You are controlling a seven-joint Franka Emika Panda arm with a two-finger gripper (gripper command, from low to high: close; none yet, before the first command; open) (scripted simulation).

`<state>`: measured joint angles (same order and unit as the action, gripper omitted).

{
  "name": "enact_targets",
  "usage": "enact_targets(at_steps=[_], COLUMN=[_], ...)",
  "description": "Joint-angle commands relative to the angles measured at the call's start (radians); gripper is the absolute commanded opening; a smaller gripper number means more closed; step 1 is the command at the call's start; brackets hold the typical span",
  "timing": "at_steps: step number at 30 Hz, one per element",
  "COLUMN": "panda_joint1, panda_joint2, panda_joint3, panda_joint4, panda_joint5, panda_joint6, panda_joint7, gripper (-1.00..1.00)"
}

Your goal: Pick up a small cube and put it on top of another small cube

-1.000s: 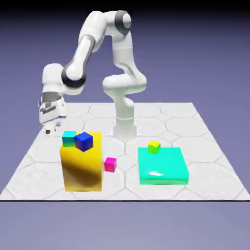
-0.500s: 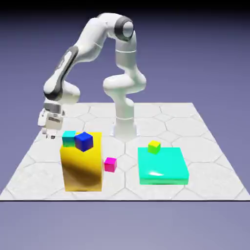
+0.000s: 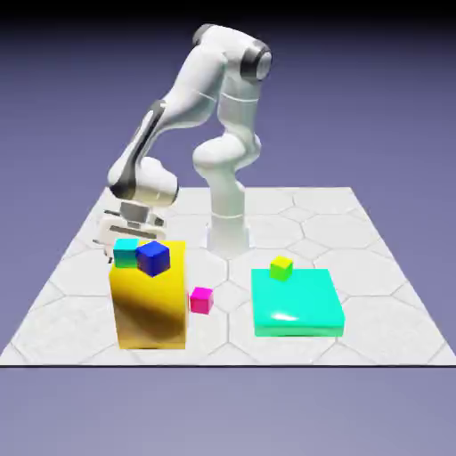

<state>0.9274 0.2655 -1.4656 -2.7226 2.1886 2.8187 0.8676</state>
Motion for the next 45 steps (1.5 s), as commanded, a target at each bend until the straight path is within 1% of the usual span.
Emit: enact_targets(at_steps=[1,15,19,20,40,41,42,45], panda_joint1=[0.030,0.531,0.563,0.563,-0.109,-0.109,-0.109,-0.007], panda_joint2=[0.010,-0.032,-0.062,-0.062,0.168,0.168,0.168,0.133], panda_joint3=[-0.009,-0.077,-0.047,-0.047,0.669,0.669,0.669,0.561], panda_joint4=[-0.009,-0.084,-0.110,-0.110,-0.001,-0.001,-0.001,-0.018], panda_joint5=[0.044,0.543,0.708,0.708,0.705,0.705,0.705,0.706], panda_joint6=[0.005,0.086,0.086,0.086,-0.098,-0.098,-0.098,-0.070], panda_joint7=[0.029,0.455,0.456,0.456,0.573,0.573,0.573,0.556], gripper=[0.00,0.00,0.00,0.00,0.00,-1.00,-1.00,-1.00])
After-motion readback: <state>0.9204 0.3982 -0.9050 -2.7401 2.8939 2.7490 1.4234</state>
